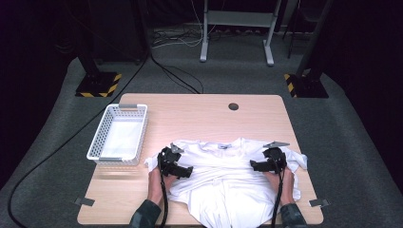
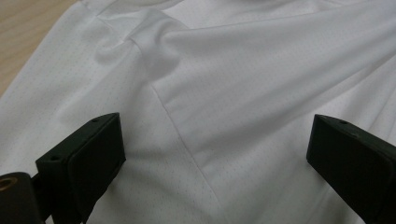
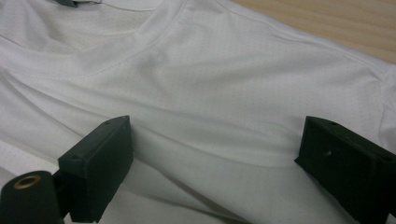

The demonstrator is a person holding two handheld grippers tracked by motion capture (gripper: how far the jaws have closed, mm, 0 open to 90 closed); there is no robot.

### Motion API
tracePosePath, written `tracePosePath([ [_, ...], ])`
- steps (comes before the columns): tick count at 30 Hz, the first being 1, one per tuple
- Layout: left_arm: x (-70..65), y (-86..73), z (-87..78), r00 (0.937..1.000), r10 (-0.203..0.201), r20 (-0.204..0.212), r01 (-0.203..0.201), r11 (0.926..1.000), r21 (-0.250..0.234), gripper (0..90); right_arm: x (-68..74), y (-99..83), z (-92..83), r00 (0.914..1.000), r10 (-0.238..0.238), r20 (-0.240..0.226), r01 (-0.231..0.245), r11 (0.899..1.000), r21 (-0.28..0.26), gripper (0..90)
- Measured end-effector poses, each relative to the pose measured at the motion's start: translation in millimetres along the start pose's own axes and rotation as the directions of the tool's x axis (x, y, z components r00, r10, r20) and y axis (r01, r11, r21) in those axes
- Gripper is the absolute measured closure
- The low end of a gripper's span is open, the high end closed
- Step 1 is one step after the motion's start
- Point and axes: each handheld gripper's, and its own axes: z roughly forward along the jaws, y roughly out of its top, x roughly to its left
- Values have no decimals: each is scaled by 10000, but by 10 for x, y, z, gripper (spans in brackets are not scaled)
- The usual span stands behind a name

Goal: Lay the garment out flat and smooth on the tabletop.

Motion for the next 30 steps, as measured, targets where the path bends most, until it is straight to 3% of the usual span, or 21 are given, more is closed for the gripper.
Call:
tracePosePath([
  [4,76,83,72,9993,119,-346,-116,9999,85,40,-140,85,50,9985,456,303,-462,9987,198,82],
  [8,109,152,94,9992,-5,-405,16,9996,271,39,-207,138,51,9975,692,141,-697,9968,393,72],
  [10,55,127,-2,9998,-16,-177,12,9996,-272,41,-180,96,-18,9972,748,99,-750,9969,234,75],
  [11,2,106,-55,10000,87,-35,-89,9986,-520,45,-149,51,-66,9981,621,-3,-621,9980,63,82],
  [13,-120,57,-106,9984,559,17,-557,9968,-573,44,-68,-59,-136,9994,314,148,-313,9995,-79,88],
  [16,-221,-8,-46,9944,1059,-61,-1058,9944,56,37,-4,-198,-161,9997,140,191,-139,9999,-35,85],
  [18,-205,-52,-12,9961,879,90,-880,9960,155,27,34,-245,-181,9993,-17,377,21,9999,-110,84],
  [25,-136,-122,-85,9978,638,-152,-635,9979,147,31,56,-293,-242,9996,-38,280,39,10000,-51,91],
  [30,-172,-21,-162,9981,615,-73,-618,9968,-505,39,46,-220,-308,9998,145,104,-139,9985,-526,96],
])
